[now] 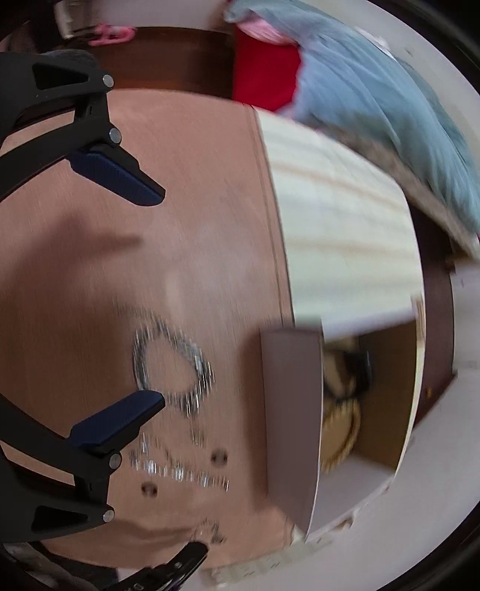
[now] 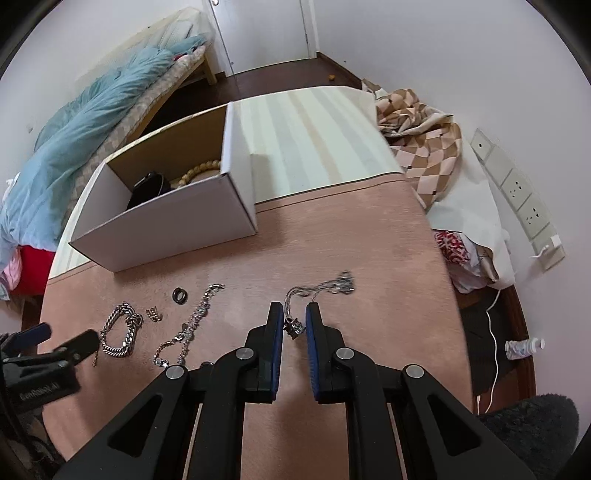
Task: Organize jewelry
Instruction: 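Grasp the silver pendant chain with the right tool while the left tool grasps the thick silver chain, then carry both chains into the white box and open both tools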
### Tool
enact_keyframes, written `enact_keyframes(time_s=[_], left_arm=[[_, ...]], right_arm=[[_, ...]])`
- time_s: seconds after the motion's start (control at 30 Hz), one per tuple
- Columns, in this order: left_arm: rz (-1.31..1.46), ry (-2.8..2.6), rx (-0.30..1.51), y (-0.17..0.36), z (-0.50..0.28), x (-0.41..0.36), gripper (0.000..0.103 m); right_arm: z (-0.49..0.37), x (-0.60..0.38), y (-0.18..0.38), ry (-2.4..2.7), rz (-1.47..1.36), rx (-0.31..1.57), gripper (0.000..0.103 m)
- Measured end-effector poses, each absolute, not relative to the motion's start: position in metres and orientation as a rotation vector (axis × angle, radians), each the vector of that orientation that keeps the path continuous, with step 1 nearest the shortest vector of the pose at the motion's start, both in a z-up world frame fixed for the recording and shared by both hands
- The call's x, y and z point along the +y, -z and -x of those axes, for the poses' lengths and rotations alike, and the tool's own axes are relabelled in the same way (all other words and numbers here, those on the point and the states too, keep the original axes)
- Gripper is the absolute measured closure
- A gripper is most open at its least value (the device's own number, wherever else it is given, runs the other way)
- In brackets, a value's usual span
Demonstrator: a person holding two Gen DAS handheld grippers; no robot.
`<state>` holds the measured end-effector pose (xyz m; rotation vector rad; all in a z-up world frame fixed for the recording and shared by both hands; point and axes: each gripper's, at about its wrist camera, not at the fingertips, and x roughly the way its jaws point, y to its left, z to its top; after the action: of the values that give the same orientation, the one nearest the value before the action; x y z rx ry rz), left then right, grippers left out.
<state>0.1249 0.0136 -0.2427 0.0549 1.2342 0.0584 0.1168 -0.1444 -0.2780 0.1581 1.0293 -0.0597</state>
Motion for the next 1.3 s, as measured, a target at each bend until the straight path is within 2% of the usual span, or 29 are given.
enact_keyframes(time_s=[0.2, 0.33, 0.37, 0.43, 0.5, 0.7, 1.1, 1.3], left_arm=[[-0.105, 0.04, 1.262, 0.256, -0.137, -0.024, 0.029], [-0.119, 0.058, 1.27, 0.262, -0.14, -0.038, 0.042], [-0.126, 0.058, 1.271, 0.263, -0.139, -0.043, 0.051], [-0.124, 0.067, 1.259, 0.263, -0.14, -0.044, 0.062], [-0.1, 0.098, 1.257, 0.262, -0.141, -0.046, 0.091], [-0.063, 0.112, 1.242, 0.255, -0.142, -0.042, 0.093], [0.083, 0.164, 1.17, 0.193, -0.132, -0.001, 0.093], [0.16, 0.207, 1.107, 0.144, -0.131, 0.014, 0.093]], right_arm=[[-0.113, -0.159, 0.278, 0.095, -0.172, 1.033, 0.09], [-0.11, -0.166, 0.281, 0.113, -0.182, 1.046, 0.09], [-0.109, -0.168, 0.282, 0.116, -0.185, 1.049, 0.09], [-0.108, -0.17, 0.283, 0.12, -0.194, 1.052, 0.09], [-0.107, -0.171, 0.282, 0.122, -0.197, 1.051, 0.09], [-0.104, -0.167, 0.268, 0.087, -0.216, 1.021, 0.09], [-0.096, -0.151, 0.197, -0.05, -0.272, 0.929, 0.09], [-0.102, -0.138, 0.154, -0.131, -0.278, 0.869, 0.09]])
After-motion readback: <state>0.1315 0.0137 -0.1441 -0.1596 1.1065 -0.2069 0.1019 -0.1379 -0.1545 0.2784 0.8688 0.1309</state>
